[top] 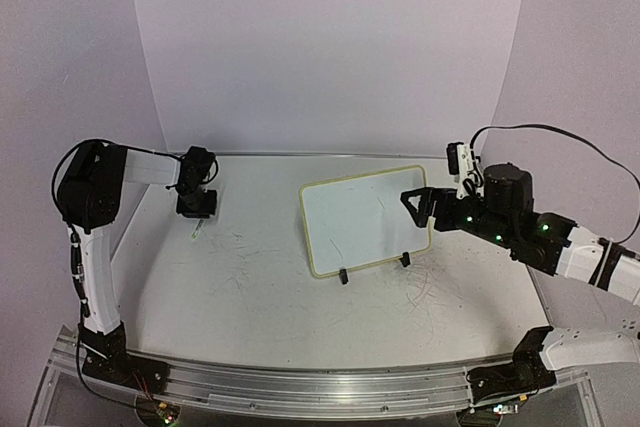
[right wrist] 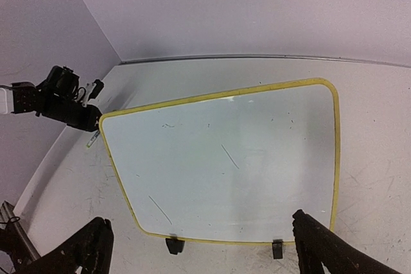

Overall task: Write a sentence on the whiteboard
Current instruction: Pick up the whiteboard marker from the corner of the board.

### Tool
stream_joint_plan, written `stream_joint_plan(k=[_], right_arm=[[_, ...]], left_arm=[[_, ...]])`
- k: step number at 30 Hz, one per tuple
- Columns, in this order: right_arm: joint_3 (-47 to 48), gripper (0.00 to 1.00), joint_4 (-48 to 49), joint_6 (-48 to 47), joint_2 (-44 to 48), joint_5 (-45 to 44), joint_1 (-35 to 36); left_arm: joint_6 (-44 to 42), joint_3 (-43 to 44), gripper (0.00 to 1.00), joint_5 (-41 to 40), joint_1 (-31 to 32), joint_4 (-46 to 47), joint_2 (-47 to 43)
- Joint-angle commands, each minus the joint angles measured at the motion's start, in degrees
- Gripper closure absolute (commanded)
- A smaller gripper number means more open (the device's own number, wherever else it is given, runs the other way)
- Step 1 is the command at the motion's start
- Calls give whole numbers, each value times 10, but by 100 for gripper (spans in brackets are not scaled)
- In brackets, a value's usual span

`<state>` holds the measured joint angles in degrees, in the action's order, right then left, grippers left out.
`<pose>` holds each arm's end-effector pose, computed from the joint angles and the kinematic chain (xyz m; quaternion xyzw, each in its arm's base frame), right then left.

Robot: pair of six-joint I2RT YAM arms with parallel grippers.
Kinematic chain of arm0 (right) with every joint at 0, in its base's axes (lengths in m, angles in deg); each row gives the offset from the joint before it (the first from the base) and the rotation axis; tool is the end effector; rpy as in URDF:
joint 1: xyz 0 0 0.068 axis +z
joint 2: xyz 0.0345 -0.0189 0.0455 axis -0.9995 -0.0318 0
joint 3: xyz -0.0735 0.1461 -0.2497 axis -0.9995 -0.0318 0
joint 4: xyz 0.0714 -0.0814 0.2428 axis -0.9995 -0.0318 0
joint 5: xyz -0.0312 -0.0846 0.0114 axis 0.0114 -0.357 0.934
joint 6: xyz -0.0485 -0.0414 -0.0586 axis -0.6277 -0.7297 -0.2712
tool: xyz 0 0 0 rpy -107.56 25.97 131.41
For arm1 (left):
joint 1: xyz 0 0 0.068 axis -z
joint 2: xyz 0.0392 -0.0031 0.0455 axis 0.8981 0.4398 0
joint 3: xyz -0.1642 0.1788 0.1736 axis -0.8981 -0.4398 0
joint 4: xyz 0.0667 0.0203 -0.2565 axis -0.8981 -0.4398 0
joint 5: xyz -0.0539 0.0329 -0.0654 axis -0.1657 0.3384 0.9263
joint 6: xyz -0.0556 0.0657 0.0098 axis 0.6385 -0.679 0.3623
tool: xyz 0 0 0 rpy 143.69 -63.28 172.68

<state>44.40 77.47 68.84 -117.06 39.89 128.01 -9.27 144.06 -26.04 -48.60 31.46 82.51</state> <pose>0.2052 0.1699 0.3100 -0.1349 0.7878 0.2950 0.5237 0.4434 -0.1076 0.1193 -0.0055 0.9724 0.0288 0.2314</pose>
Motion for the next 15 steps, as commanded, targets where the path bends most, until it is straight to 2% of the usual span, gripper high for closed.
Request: stream_joint_plan(k=[1, 4, 7, 8, 12, 14, 15], right_arm=[[16, 2, 32, 35, 15, 2, 1], [23, 2, 35, 35, 14, 30, 1], [31, 2, 43, 37, 5, 53, 1], [36, 2, 44, 36, -3, 69, 1], [57, 2, 83, 30, -40, 129, 19], [77, 2, 105, 29, -69, 134, 43], [93, 2, 113, 33, -91, 138, 55]], left_arm=[[-4, -25, 90, 9, -3, 10, -22], [1, -46, 95, 28, -3, 20, -60], [21, -74, 97, 93, -2, 41, -122], [29, -90, 97, 141, -1, 54, -156], [96, -178, 97, 311, 6, 187, -300], [149, -223, 98, 380, 14, 278, -360], [172, -233, 99, 389, 22, 309, -384]])
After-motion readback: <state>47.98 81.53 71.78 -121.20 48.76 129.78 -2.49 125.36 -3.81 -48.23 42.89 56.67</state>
